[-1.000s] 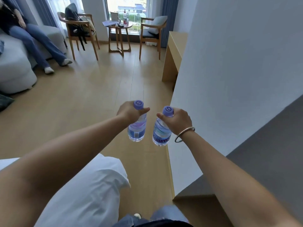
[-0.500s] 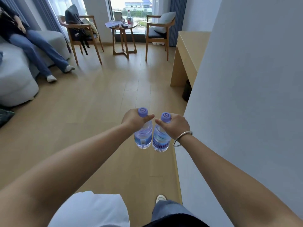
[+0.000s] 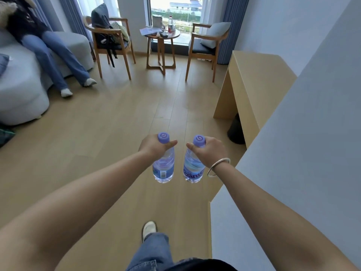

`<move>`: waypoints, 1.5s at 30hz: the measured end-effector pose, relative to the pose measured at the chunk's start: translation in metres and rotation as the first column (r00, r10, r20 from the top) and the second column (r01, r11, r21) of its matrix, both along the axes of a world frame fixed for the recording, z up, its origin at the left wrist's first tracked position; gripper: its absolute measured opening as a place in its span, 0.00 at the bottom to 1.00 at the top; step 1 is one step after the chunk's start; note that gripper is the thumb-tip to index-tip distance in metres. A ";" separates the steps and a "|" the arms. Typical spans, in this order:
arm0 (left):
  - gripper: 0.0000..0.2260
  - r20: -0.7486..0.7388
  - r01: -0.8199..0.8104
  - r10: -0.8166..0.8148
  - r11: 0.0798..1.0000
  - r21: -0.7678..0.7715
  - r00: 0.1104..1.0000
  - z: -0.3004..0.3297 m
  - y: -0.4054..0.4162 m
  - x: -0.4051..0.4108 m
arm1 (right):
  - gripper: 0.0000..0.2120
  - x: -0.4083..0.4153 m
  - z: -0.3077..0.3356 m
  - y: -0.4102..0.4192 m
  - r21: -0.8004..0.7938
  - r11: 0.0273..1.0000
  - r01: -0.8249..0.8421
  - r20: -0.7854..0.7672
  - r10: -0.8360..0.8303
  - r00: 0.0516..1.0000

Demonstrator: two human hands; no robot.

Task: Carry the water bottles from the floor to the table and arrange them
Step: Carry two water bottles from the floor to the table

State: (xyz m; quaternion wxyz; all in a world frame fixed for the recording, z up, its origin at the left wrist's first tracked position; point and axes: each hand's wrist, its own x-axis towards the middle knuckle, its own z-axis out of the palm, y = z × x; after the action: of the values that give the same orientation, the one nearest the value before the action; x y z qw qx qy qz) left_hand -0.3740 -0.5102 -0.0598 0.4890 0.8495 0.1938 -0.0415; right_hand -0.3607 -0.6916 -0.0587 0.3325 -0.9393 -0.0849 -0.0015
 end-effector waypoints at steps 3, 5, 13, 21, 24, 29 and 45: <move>0.21 0.007 0.037 -0.037 0.999 0.011 0.999 -0.006 0.012 0.052 | 0.23 0.048 -0.003 0.013 -0.006 1.000 0.029 -0.015 -0.029 0.999; 0.22 0.012 0.039 -0.039 0.999 0.004 0.999 -0.010 0.025 0.092 | 0.23 0.085 -0.004 0.024 -0.013 0.999 0.046 -0.018 -0.046 0.999; 0.15 0.026 0.189 -0.190 0.981 0.034 0.981 0.016 0.072 0.260 | 0.22 0.230 0.003 0.064 0.038 0.984 0.174 -0.003 -0.174 0.985; 0.14 -0.002 0.279 -0.279 0.960 0.015 0.960 0.009 0.079 0.376 | 0.24 0.330 -0.004 0.068 0.050 0.962 0.268 -0.002 -0.268 0.963; 0.15 -0.040 0.301 -0.301 0.953 0.012 0.953 0.001 0.069 0.415 | 0.24 0.366 -0.013 0.059 0.045 0.956 0.290 -0.029 -0.289 0.957; 0.19 -0.057 0.396 -0.392 0.914 0.089 0.918 -0.004 0.032 0.484 | 0.25 0.439 -0.023 0.028 0.044 0.946 0.320 -0.044 -0.318 0.947; 0.16 0.121 0.560 -0.576 0.816 0.142 0.808 0.067 -0.204 0.755 | 0.29 0.646 0.045 -0.197 0.126 0.749 0.651 0.082 -0.661 0.745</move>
State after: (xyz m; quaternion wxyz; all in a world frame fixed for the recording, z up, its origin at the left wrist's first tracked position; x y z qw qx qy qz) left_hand 0.3805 -0.7137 0.0068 0.4248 0.8924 -0.1068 -0.1086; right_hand 0.2852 -0.8883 -0.0133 0.3466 -0.8913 0.2308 -0.1792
